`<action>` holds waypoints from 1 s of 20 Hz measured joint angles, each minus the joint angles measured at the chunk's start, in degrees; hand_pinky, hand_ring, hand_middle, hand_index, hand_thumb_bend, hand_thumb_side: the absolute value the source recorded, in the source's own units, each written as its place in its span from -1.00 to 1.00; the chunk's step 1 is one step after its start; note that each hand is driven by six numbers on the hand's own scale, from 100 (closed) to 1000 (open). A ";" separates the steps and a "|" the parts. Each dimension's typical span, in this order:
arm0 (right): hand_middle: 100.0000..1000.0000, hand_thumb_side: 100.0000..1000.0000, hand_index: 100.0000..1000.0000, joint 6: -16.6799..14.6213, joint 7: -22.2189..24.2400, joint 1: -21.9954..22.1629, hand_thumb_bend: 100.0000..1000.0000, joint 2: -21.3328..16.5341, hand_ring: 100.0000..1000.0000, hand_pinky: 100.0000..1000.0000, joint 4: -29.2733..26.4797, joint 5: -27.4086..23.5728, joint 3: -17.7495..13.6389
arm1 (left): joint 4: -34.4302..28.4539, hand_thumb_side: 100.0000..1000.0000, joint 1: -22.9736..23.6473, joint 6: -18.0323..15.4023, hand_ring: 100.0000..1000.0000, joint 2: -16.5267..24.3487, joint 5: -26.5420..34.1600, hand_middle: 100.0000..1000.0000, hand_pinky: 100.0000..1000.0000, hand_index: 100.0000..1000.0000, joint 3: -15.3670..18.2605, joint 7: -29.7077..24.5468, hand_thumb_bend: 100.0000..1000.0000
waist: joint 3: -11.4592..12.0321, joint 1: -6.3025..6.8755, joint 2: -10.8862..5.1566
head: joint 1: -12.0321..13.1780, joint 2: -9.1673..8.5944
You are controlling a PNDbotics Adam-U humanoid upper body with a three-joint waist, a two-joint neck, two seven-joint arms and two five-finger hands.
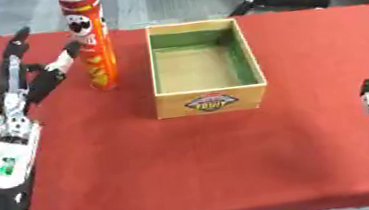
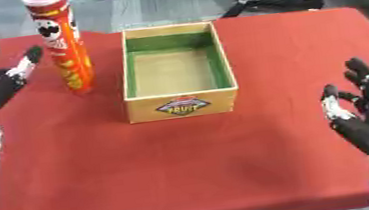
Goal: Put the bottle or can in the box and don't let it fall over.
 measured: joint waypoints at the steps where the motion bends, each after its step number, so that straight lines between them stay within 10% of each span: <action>1: 0.95 -0.39 1.00 -0.02 0.08 -0.01 -1.00 0.09 1.00 0.63 0.00 0.00 0.08 | 0.80 0.18 -0.62 -0.09 0.95 -0.19 -0.05 0.88 0.48 0.93 -0.18 0.38 0.33 | -0.09 0.00 0.00 | 0.12 0.00; 20: 0.95 -0.38 1.00 -0.15 0.58 -0.50 -1.00 0.48 1.00 0.63 0.10 -0.08 0.62 | 12.22 0.25 -7.73 0.44 0.96 0.49 -0.94 0.87 0.50 0.92 -0.61 3.16 0.20 | -1.62 0.00 0.00 | 1.21 0.00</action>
